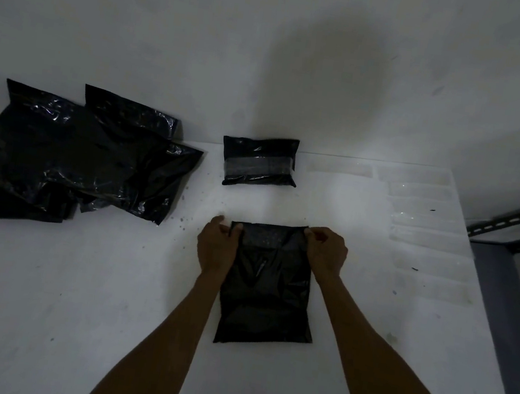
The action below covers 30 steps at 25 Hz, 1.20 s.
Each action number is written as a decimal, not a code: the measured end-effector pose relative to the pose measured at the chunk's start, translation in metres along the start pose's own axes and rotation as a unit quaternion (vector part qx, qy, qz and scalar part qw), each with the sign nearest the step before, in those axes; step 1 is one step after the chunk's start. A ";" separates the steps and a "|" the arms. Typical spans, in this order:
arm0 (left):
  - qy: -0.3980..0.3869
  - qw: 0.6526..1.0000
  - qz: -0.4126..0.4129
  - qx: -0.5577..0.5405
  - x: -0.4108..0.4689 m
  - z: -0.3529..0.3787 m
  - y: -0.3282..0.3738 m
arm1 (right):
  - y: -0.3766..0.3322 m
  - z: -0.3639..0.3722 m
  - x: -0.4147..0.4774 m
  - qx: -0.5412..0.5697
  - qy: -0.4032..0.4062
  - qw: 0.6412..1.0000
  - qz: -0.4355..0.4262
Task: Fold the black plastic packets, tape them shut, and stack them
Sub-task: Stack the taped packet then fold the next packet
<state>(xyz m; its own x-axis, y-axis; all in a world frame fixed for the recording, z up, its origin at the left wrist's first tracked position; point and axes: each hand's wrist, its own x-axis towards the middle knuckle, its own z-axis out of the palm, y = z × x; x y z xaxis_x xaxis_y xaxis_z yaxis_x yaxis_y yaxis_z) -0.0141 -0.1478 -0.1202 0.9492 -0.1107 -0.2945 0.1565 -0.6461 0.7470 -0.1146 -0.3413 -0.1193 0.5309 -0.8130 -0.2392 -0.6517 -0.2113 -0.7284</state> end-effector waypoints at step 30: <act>-0.051 0.994 -0.056 -0.084 0.036 -0.012 -0.006 | 0.006 -0.003 0.011 0.033 0.002 0.999 -0.001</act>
<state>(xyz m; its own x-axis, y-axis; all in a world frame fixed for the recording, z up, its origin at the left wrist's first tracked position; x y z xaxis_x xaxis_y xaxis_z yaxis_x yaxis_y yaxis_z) 0.0223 -0.1389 -0.1278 0.8917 -0.1273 -0.4344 0.3110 -0.5251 0.7922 -0.1144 -0.3532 -0.1241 0.5300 -0.8148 -0.2351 -0.6138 -0.1772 -0.7693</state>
